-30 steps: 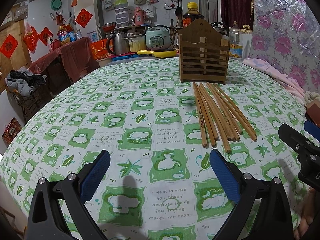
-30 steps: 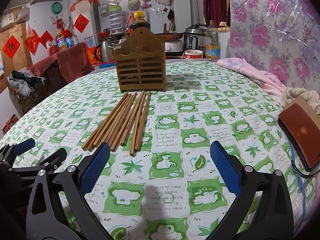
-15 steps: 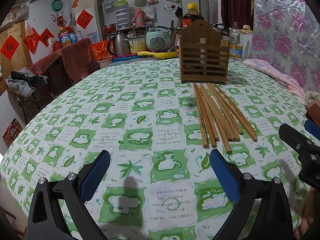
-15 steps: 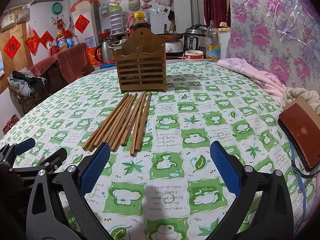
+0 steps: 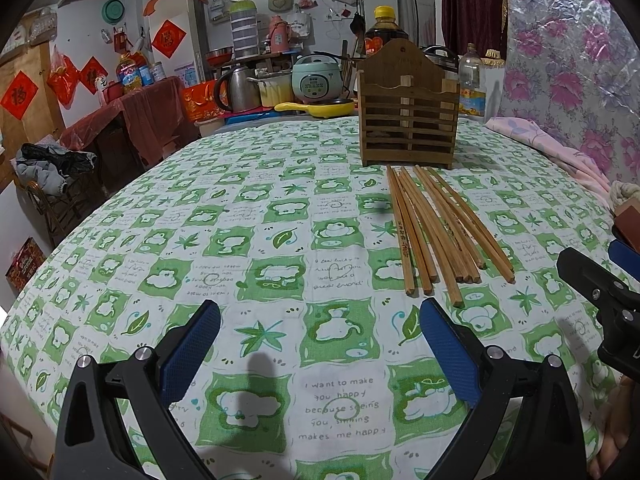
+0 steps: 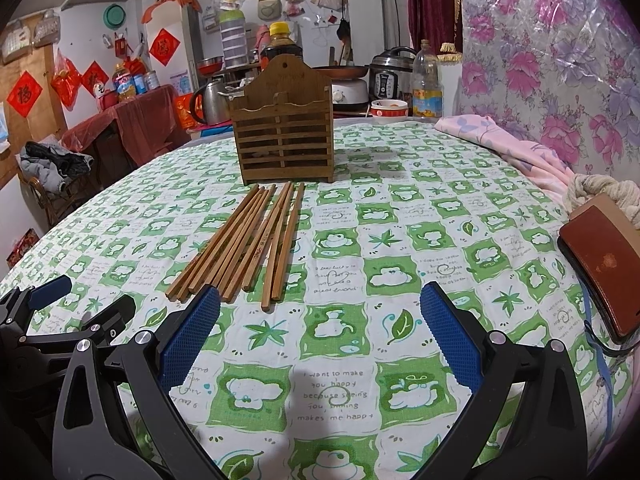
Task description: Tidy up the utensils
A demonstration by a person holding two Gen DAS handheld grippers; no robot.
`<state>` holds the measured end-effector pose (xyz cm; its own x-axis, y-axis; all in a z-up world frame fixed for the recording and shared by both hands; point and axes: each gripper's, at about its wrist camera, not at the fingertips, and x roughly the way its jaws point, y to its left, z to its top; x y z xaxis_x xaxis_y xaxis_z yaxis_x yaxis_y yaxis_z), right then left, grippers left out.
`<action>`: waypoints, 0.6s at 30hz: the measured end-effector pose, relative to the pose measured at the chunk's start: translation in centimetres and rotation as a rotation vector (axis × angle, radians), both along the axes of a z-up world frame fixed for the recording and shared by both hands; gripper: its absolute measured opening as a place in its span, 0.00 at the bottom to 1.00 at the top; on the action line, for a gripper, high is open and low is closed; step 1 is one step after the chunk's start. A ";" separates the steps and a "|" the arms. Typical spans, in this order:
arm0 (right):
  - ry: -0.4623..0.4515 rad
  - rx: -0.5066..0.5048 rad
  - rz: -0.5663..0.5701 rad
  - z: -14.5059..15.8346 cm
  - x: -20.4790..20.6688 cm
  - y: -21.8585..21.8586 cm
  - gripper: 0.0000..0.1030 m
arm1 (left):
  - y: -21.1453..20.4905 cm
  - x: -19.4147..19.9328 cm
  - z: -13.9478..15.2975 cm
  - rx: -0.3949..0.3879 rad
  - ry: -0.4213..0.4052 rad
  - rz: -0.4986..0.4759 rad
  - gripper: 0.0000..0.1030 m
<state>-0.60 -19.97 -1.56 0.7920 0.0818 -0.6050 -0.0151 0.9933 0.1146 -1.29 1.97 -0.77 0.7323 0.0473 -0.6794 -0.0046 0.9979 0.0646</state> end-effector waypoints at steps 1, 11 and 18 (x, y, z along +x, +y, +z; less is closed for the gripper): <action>0.000 0.000 0.000 0.0 0.0 0.1 0.94 | 0.0 0.0 0.0 0.000 0.000 0.000 0.95; -0.001 -0.004 0.000 0.0 0.0 0.0 0.94 | 0.0 0.0 0.0 0.000 0.000 0.000 0.95; 0.000 -0.004 0.000 0.0 -0.1 0.0 0.94 | 0.0 0.0 0.0 0.001 -0.001 0.000 0.95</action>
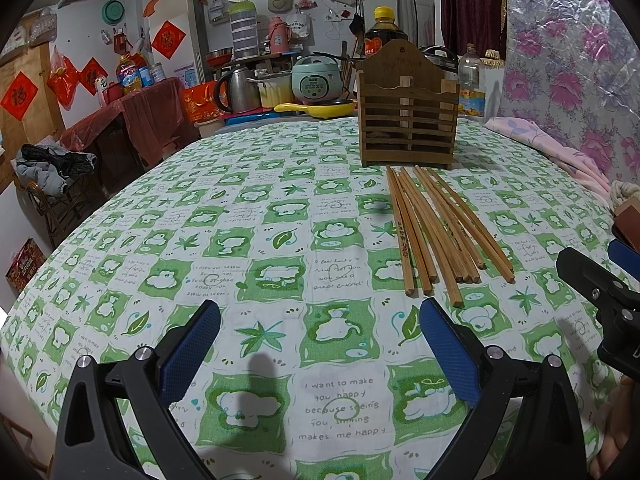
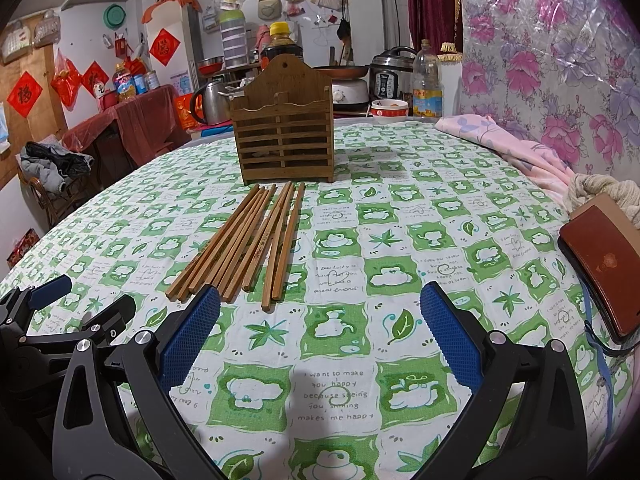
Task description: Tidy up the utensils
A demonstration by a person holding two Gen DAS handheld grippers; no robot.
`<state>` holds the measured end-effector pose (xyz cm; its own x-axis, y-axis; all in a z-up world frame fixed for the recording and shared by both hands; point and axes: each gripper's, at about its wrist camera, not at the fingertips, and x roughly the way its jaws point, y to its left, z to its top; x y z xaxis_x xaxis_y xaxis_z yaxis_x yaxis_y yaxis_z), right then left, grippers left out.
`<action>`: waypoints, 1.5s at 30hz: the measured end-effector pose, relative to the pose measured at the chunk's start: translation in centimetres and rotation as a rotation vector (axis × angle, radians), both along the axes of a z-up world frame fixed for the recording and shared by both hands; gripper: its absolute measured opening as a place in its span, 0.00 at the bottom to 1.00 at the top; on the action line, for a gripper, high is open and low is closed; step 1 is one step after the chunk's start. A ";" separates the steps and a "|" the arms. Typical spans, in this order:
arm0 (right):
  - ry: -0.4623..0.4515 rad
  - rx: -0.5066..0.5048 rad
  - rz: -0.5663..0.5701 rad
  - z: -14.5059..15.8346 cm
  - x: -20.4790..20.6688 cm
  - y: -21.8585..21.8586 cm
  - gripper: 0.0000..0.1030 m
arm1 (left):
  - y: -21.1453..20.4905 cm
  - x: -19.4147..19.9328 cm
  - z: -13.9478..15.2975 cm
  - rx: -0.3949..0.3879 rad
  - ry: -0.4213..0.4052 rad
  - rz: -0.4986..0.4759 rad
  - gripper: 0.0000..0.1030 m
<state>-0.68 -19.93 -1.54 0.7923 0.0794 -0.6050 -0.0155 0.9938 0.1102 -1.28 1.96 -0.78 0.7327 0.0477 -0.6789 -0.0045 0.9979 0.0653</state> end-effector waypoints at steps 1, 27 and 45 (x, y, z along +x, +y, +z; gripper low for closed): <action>0.000 0.000 0.000 0.0 0.0 0.0 0.94 | 0.0 0.0 0.0 0.000 0.000 0.000 0.95; 0.155 0.137 -0.021 0.2 3.3 -5.2 0.94 | 1.0 3.7 0.8 0.020 0.185 -0.085 0.95; 0.165 0.107 -0.001 -0.7 5.1 -5.6 0.94 | 1.6 10.1 -2.6 -0.011 0.379 -0.132 0.96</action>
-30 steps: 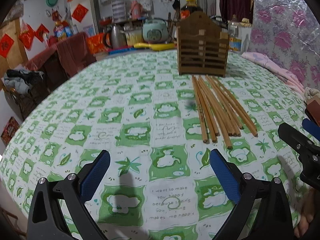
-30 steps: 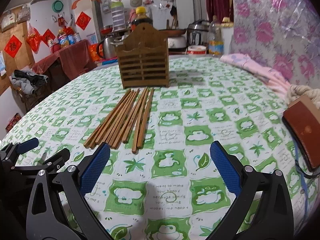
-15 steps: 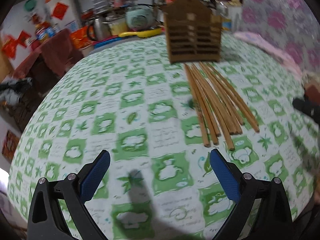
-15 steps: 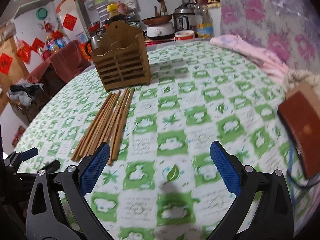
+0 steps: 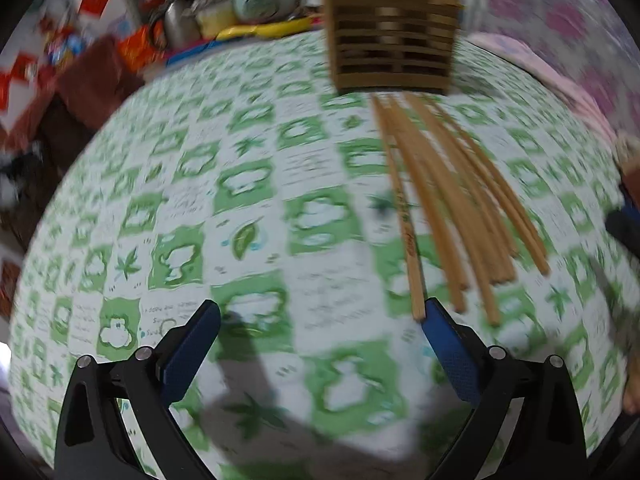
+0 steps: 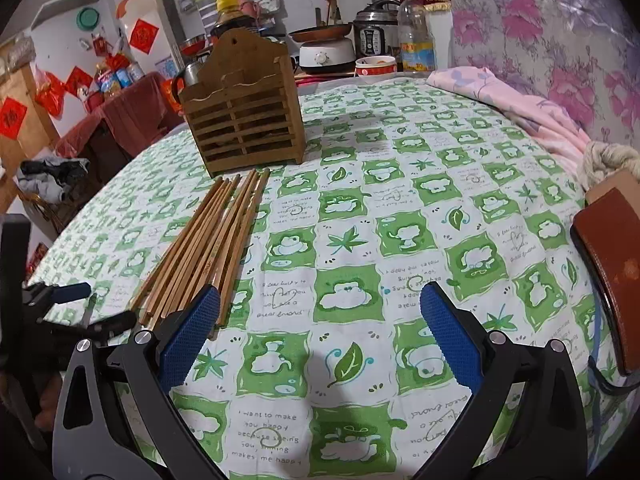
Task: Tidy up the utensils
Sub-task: 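Lower the right tool onto one wooden chopstick and close it while the left tool grasps another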
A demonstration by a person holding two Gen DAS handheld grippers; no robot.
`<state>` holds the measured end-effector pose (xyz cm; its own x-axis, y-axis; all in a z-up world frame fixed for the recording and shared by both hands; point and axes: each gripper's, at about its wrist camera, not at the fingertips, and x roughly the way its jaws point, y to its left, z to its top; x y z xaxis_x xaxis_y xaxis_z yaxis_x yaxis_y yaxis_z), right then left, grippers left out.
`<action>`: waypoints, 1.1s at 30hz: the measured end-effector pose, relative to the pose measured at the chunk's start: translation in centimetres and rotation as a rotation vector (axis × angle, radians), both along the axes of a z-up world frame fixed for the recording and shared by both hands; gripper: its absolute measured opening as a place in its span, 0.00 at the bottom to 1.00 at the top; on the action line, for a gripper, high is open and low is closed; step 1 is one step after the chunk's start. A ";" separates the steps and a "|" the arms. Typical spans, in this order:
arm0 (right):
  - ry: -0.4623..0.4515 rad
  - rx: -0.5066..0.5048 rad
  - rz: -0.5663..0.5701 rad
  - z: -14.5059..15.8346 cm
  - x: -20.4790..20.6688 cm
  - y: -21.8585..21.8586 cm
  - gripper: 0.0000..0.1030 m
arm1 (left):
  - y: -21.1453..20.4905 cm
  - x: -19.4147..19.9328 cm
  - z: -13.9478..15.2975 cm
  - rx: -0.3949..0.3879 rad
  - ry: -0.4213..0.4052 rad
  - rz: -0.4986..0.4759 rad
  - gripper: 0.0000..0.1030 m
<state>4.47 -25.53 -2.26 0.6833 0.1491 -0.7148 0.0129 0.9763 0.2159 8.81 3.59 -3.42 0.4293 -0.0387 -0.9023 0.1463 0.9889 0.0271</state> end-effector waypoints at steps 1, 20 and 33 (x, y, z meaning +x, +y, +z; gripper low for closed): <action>0.001 0.012 -0.001 0.0 0.0 -0.2 0.94 | 1.0 0.5 -0.1 -0.028 0.005 0.029 0.96; 0.086 -0.181 0.288 -1.4 0.1 5.7 0.61 | 3.1 1.1 -0.2 0.000 -0.020 0.146 0.95; 0.116 -0.220 0.301 -2.1 1.5 7.1 0.36 | 3.0 1.0 -0.2 0.000 -0.021 0.146 0.95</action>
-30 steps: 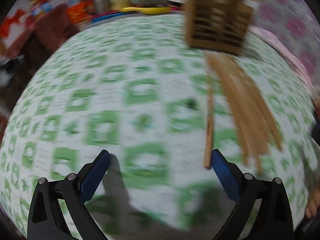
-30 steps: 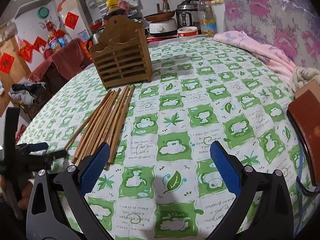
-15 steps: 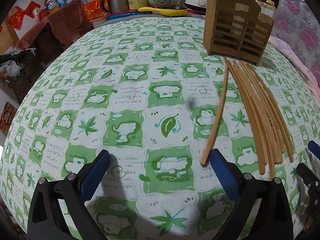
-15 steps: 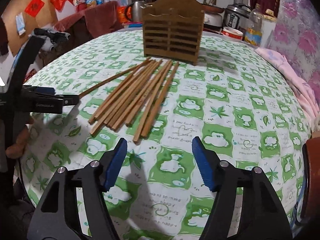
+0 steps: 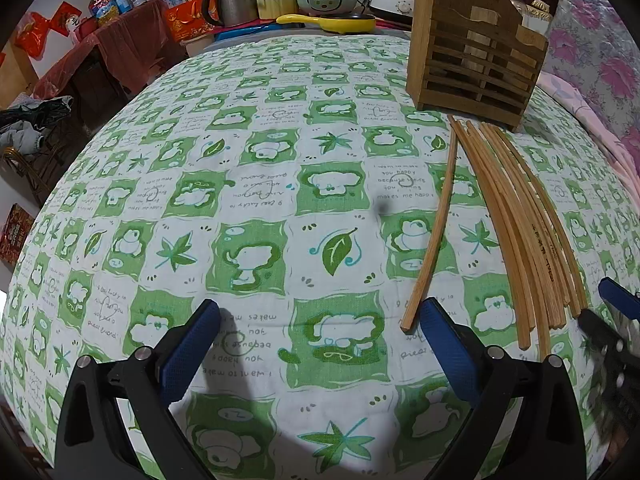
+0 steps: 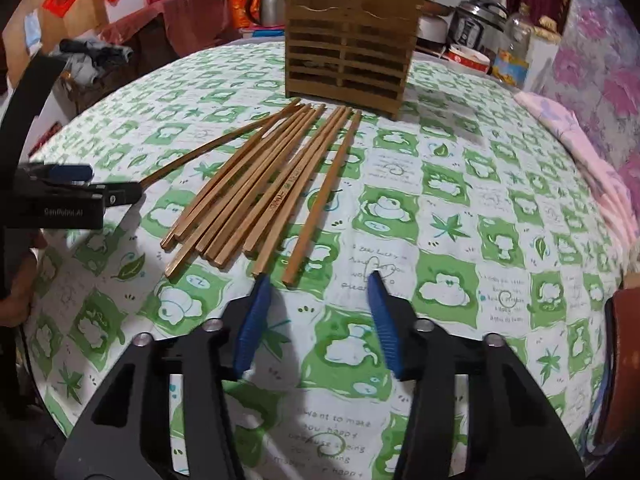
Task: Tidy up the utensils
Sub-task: 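Lower the right tool onto one wooden chopstick and close it while the left tool grasps another, then lift the chopsticks with both tools and lower them into the wooden holder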
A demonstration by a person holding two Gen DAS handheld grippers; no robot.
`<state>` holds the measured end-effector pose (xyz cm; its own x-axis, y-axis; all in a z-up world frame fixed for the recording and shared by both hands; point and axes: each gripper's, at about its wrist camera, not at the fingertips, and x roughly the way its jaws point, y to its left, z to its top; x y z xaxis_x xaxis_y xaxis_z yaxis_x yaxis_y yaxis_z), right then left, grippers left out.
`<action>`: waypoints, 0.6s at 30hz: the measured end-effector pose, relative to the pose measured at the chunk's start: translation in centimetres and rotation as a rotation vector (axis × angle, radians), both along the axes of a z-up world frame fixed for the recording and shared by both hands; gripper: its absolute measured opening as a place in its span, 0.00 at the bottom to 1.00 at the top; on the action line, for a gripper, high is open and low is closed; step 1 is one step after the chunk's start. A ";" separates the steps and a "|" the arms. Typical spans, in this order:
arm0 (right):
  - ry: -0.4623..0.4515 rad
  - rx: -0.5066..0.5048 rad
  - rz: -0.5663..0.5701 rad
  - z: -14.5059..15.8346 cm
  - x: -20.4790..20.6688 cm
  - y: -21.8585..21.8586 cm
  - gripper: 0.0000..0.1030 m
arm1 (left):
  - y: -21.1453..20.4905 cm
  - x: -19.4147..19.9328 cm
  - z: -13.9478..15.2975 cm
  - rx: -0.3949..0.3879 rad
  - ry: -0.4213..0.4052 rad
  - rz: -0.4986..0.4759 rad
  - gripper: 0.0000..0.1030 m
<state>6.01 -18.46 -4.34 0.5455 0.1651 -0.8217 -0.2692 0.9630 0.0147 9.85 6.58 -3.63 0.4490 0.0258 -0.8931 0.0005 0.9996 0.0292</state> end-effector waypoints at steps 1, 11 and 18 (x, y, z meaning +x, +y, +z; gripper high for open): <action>0.007 0.016 -0.027 -0.1 0.2 -0.5 0.32 | 0.1 0.0 0.0 0.000 0.000 0.000 0.95; 0.013 0.033 -0.065 -0.2 0.4 -1.1 0.15 | -1.2 -1.4 0.8 0.008 -0.029 -0.108 0.87; 0.014 0.056 -0.048 -0.2 0.2 -1.2 0.06 | -2.3 -1.7 0.9 -0.039 -0.045 -0.194 0.39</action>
<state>6.25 -19.63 -4.49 0.5424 0.1847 -0.8195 -0.2220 0.9724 0.0722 8.15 4.23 -2.78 0.4814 -0.0988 -0.8709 0.1926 0.9813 -0.0048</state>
